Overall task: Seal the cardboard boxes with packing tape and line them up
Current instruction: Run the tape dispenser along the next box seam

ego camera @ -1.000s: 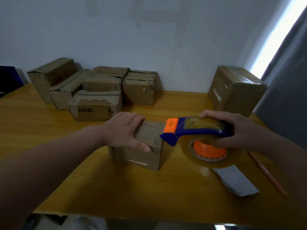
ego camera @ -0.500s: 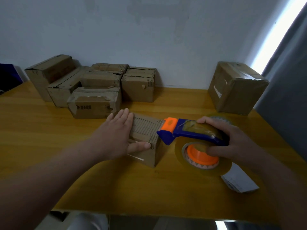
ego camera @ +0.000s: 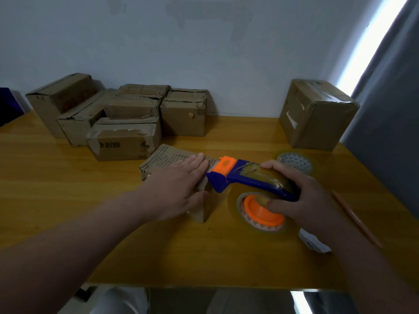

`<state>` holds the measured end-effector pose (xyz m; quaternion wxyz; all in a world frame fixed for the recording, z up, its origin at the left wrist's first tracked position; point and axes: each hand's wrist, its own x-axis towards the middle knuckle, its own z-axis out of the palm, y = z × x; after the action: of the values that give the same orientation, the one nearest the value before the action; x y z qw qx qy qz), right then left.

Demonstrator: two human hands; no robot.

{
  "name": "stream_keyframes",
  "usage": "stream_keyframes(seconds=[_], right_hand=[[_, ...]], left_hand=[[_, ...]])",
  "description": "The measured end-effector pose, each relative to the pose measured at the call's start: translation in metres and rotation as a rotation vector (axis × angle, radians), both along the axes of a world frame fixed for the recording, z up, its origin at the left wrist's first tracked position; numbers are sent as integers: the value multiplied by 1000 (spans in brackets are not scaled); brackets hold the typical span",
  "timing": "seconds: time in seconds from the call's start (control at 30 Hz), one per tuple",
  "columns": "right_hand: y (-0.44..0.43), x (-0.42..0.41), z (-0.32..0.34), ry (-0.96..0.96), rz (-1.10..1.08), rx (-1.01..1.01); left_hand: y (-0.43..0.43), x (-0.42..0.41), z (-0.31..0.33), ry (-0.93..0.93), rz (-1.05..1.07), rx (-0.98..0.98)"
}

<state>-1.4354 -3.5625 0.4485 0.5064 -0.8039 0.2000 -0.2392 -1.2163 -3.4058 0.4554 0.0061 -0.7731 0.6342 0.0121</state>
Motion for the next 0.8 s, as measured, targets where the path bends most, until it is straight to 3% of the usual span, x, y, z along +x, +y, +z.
stream_keyframes(seconds=[0.3, 0.8], right_hand=[[34, 3, -11, -60, -66, -110], [28, -46, 19, 121, -41, -274]], left_hand=[[2, 21, 2, 52, -88, -5], [1, 20, 1, 34, -72, -3]])
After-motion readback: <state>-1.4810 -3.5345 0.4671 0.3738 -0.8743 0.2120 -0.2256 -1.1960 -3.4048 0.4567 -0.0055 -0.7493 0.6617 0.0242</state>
